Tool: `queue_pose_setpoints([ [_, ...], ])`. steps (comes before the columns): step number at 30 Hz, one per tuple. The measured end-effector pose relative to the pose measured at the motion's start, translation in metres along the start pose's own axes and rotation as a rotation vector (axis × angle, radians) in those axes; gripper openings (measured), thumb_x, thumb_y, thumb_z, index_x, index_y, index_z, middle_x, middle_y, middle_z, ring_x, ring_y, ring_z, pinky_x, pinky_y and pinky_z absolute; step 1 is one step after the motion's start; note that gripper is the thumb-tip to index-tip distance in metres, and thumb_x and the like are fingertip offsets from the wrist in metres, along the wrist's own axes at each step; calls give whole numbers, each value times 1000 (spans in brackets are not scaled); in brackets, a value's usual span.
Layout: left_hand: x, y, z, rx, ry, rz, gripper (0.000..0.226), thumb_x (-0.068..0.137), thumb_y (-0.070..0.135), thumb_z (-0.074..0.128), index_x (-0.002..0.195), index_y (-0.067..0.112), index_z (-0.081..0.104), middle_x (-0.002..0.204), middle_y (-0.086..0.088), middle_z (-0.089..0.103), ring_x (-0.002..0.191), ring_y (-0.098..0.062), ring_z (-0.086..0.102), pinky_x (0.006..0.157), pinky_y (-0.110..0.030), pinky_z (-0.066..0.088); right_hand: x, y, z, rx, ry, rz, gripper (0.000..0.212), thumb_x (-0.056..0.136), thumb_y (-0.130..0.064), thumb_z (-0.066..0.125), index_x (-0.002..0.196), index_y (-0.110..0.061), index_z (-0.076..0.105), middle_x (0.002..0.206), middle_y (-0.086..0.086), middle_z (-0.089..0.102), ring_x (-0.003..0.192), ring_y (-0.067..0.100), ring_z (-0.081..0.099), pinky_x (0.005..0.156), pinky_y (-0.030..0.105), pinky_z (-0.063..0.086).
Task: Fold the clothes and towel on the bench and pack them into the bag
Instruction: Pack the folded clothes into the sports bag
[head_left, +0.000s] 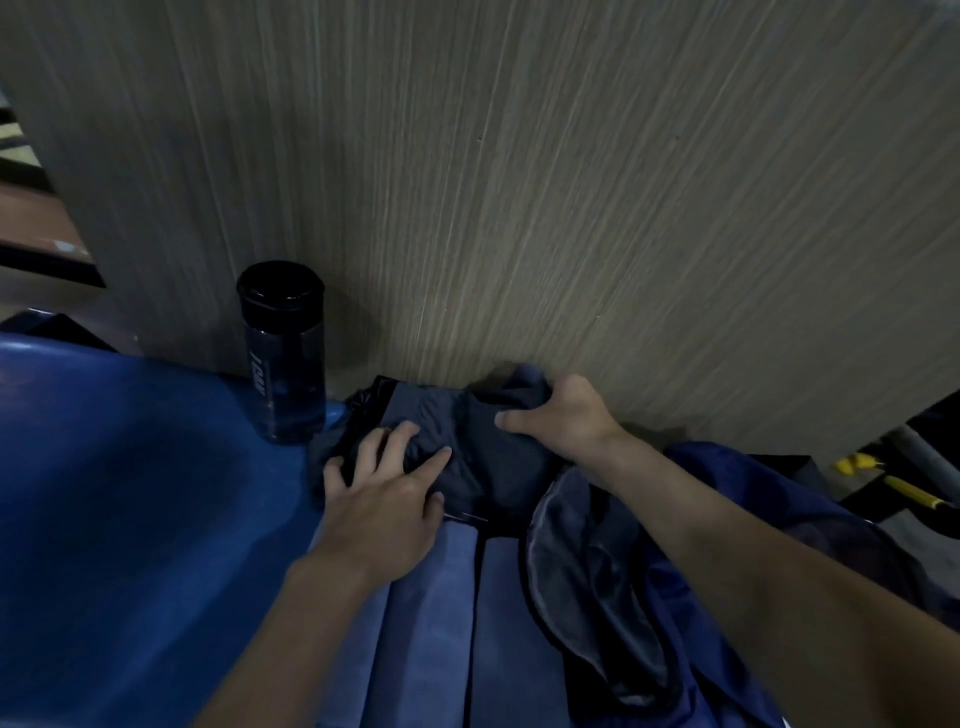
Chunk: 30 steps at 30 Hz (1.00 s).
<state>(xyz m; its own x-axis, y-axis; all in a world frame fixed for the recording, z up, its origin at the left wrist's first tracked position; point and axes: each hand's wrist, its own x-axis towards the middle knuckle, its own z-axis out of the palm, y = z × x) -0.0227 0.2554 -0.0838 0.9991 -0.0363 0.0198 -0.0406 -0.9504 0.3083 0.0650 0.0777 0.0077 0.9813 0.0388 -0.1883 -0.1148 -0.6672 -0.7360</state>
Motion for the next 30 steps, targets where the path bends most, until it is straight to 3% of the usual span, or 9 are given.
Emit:
queue_pose_setpoints([
  [3, 0, 0, 0, -5, -13, -5, 53, 102, 48, 33, 153, 47, 19, 160, 10, -6, 146, -18, -7, 115, -58, 10, -8, 8, -1, 70, -54, 74, 43, 75, -17, 83, 112, -8, 62, 106, 9, 68, 94, 21, 65, 82, 34, 58],
  [7, -2, 0, -1, -21, -7, 6, 53, 102, 47, 33, 153, 46, 19, 159, 10, -6, 146, -18, -8, 115, -58, 10, -16, 12, -6, 84, -201, 94, 32, 88, -19, 71, 114, -22, 51, 102, -4, 62, 86, 8, 58, 59, 15, 48],
  [12, -3, 0, -4, -91, 30, 12, 48, 103, 43, 34, 151, 43, 28, 158, 14, 2, 146, -14, -3, 116, -57, 11, -8, -4, 5, 22, -77, 21, 68, 79, -37, 76, 134, -13, 46, 118, 7, 62, 101, 21, 62, 86, 35, 57],
  [15, 2, 1, -13, -317, 95, -42, 44, 105, 38, 26, 147, 38, 37, 156, 16, 24, 144, -10, 15, 116, -54, 16, -9, -24, 22, 94, 8, -34, 64, 85, -53, 66, 125, -6, 47, 113, 8, 61, 88, 24, 68, 70, 36, 61],
  [17, 5, 0, -20, -617, 156, -132, 47, 101, 49, 20, 140, 39, 43, 147, 13, 44, 138, -13, 34, 116, -54, 22, -13, -35, 33, 172, -3, -42, 57, 93, -53, 54, 124, -5, 48, 110, 9, 60, 79, 26, 71, 72, 43, 61],
  [20, 7, -3, -22, -968, 175, -257, 62, 89, 74, 25, 145, 47, 32, 147, 10, 47, 137, -17, 42, 116, -48, 31, -19, -37, 46, 148, -47, -139, 38, 101, -39, 42, 112, -6, 56, 99, 15, 65, 80, 30, 71, 79, 51, 59],
  [23, 8, -8, -18, -989, 167, -241, 76, 80, 75, 46, 147, 52, 17, 145, 9, 50, 133, -15, 48, 112, -46, 40, -23, -32, 52, 86, -74, -205, 33, 103, -26, 39, 126, -7, 53, 103, 11, 63, 94, 32, 66, 88, 52, 54],
  [26, 9, -12, -14, -943, 191, -212, 72, 86, 57, 58, 147, 49, 20, 134, 13, 58, 124, -12, 55, 107, -47, 44, -27, -28, 55, 60, -107, -231, 46, 103, -26, 41, 147, -15, 36, 129, 8, 57, 112, 24, 61, 100, 44, 50],
  [30, 11, -13, -11, -875, 272, -240, 65, 96, 41, 59, 152, 32, 28, 151, 3, 40, 137, -16, 40, 113, -45, 38, -31, -18, 55, 26, -91, -280, 49, 101, -27, 49, 147, -16, 37, 134, 4, 53, 119, 18, 54, 105, 35, 45],
])
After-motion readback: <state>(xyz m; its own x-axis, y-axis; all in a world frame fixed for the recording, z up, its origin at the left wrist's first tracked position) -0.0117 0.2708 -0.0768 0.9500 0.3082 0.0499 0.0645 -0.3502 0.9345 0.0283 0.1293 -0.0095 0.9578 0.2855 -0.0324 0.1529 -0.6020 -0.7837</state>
